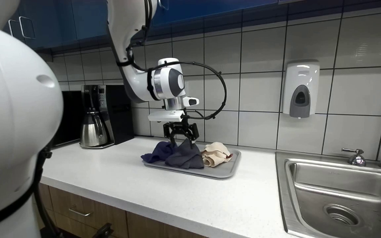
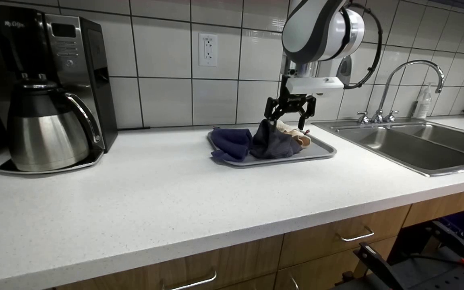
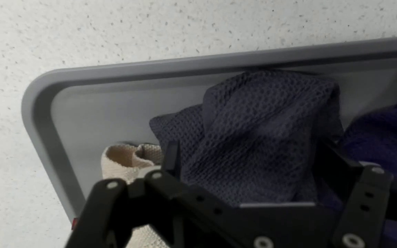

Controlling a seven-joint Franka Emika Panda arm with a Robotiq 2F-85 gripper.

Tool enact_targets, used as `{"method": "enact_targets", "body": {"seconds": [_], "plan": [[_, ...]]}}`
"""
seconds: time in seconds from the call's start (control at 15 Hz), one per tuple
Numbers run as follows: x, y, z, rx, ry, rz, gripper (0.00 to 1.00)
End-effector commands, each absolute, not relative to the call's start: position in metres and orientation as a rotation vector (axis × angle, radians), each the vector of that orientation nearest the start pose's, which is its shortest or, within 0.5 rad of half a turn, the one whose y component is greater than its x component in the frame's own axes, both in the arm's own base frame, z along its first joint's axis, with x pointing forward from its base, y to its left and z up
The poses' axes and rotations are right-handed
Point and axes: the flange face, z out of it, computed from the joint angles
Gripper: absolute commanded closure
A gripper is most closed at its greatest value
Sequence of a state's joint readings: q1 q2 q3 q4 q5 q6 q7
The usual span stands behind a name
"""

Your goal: Remove the towels from the tray

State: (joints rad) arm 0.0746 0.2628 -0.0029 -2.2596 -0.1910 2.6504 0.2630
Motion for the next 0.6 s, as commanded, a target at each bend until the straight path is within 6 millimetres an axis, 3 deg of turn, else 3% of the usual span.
{"method": "enact_targets", "body": {"seconds": [0.0, 0.53], "plan": [[0.578, 0.049, 0.247, -3.236, 0.046, -0.246, 0.0], [0.609, 0.041, 0.22, -3.254, 0.049, -0.226, 0.0]]}}
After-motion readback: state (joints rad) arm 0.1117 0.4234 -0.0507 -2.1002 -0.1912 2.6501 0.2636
